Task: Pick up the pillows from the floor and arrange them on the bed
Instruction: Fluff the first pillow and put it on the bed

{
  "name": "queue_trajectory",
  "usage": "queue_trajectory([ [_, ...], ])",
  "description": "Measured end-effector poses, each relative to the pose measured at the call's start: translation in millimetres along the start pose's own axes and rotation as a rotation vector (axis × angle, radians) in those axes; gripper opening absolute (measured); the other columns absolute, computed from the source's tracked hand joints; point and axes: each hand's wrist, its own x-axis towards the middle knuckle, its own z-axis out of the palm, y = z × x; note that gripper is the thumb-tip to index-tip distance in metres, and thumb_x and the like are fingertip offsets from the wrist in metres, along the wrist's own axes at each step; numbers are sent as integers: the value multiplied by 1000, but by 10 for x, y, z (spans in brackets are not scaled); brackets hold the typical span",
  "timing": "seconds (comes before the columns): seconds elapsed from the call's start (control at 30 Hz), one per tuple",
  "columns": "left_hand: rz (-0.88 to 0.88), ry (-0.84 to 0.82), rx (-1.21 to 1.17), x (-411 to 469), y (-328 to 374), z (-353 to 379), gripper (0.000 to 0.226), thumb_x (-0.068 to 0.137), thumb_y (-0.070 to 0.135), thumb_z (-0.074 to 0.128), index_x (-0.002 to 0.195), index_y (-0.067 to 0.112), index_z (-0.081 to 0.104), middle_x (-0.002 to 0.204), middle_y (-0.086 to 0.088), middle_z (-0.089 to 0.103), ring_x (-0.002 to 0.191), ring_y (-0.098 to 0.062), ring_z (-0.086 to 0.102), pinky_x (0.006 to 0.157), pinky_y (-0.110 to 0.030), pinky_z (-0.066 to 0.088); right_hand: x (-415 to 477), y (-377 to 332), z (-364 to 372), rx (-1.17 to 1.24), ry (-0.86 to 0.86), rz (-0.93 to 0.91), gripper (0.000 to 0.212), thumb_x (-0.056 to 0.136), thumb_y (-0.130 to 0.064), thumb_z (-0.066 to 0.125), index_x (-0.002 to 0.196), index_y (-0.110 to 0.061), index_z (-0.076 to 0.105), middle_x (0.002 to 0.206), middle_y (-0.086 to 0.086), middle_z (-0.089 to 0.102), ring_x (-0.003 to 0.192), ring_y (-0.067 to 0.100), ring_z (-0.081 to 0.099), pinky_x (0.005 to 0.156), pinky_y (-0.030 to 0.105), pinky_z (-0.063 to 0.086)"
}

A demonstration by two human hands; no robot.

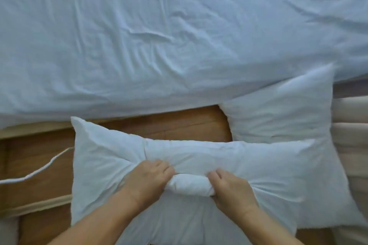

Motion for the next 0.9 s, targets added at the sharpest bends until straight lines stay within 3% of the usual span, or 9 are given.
queue_trajectory([
  [0.03,-24,45,17,85,-96,-411,36,75,3,35,67,16,67,62,-1,62,51,-23,58,39,-24,41,89,-10,-446,-26,24,-21,42,39,-27,87,74,-19,65,64,-1,60,49,24,60,30,29,39],
  [0.1,-17,108,95,352,-384,-1317,20,63,5,58,74,17,71,66,-1,66,55,-25,62,42,-26,46,359,13,-1475,-75,95,-65,42,49,-31,87,81,-16,64,71,4,63,56,30,63,37,33,44],
  [0.13,-10,144,153,537,-569,-1781,23,55,6,70,75,18,71,68,-1,67,57,-26,63,45,-27,48,532,22,-2020,-74,147,-88,39,60,-33,83,88,-14,64,78,8,65,65,33,65,44,37,48],
  [0.2,-95,279,342,974,-974,-2760,28,53,12,83,77,18,71,71,-2,68,63,-27,65,54,-31,50,1016,51,-3073,-83,393,-91,39,78,-38,71,106,-14,61,97,12,65,86,35,65,63,42,50],
  [0.3,-474,692,476,1622,-1569,-4142,29,82,13,69,110,13,65,100,-13,67,91,-35,61,80,-46,46,1789,46,-4564,-114,705,38,48,90,-43,56,132,-21,45,124,11,53,116,33,49,91,43,39],
  [0.37,-633,685,491,1829,-1849,-4733,46,91,13,53,136,16,45,125,-14,58,111,-36,52,94,-48,36,2142,75,-5156,-121,712,72,50,92,-41,53,136,-22,40,134,10,47,124,32,42,98,46,34],
  [0.47,-606,574,502,1873,-2005,-4899,54,87,12,53,139,21,43,128,-10,57,111,-34,53,91,-45,38,2302,151,-5226,-104,596,66,46,91,-41,54,132,-21,45,134,10,48,123,32,44,96,44,35],
  [0.6,-590,353,380,2129,-1909,-4596,52,90,23,51,140,26,39,138,-1,50,123,-26,47,97,-39,33,2344,310,-4815,-106,440,-12,45,91,-45,51,130,-22,46,130,8,51,118,30,46,93,42,36],
  [0.9,-422,151,277,3227,-1591,-4025,39,91,27,49,130,24,47,129,-3,54,116,-25,51,95,-40,37,2482,829,-4454,28,316,56,49,91,-48,50,133,-22,45,130,8,50,118,30,45,95,42,36],
])
